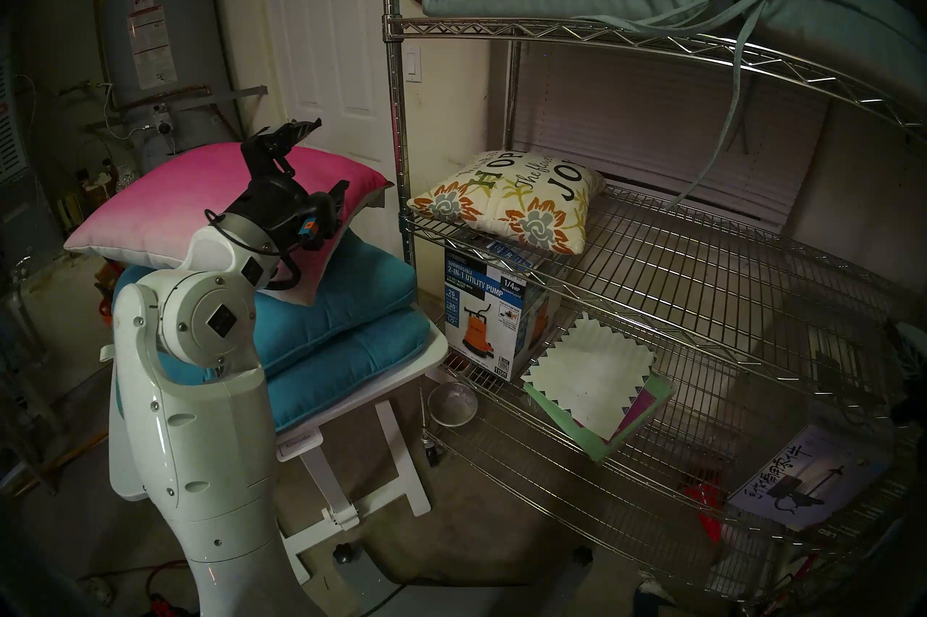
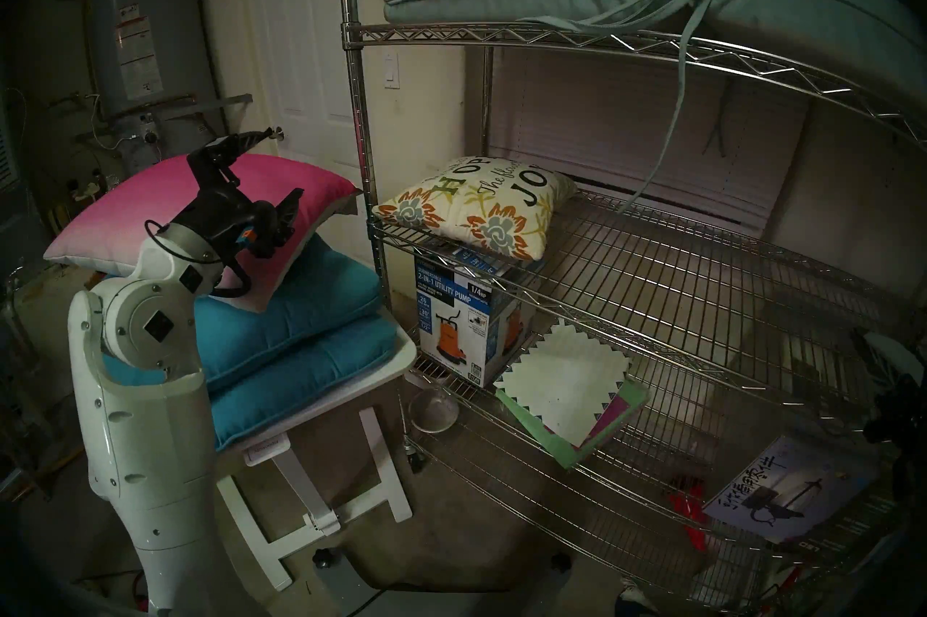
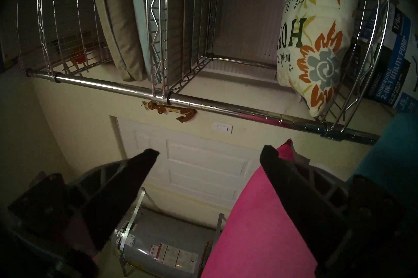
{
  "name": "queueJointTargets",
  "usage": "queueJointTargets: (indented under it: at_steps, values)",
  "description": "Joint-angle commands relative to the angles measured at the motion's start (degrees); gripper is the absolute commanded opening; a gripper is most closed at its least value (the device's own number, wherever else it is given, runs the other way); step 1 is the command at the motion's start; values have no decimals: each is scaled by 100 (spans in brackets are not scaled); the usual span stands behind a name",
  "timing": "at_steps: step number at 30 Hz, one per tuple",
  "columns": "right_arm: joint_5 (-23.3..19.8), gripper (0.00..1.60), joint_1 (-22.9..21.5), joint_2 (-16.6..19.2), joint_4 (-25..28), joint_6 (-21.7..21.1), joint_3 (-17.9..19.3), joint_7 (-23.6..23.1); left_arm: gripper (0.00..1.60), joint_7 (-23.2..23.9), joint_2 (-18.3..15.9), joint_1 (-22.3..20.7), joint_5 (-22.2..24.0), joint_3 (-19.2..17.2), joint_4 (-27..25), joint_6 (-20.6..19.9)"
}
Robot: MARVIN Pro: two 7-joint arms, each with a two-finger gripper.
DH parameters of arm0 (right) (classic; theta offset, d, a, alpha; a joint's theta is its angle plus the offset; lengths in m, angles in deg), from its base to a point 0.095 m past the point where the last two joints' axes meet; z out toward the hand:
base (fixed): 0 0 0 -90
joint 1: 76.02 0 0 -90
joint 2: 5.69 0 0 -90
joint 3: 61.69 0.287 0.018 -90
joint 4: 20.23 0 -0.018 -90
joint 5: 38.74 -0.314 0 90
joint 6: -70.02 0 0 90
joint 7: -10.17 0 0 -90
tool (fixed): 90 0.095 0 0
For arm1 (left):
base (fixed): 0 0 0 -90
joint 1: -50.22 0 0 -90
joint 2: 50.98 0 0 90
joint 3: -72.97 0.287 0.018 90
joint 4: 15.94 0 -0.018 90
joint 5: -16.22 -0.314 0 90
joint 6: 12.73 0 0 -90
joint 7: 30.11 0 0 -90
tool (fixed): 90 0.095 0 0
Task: Take cushion off the shelf
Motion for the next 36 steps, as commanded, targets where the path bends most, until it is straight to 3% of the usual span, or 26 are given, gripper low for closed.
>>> queueJointTargets:
  at_steps: [1, 36]
  values:
    - [-48, 0, 0, -1, 18, -7, 8, 535, 160, -182, -13, -122, -186, 395, 121, -348]
    - [-34, 0, 0, 3, 14, -7, 5, 560, 160, -1061, -78, -247, -1007, 1917, 1244, -1270]
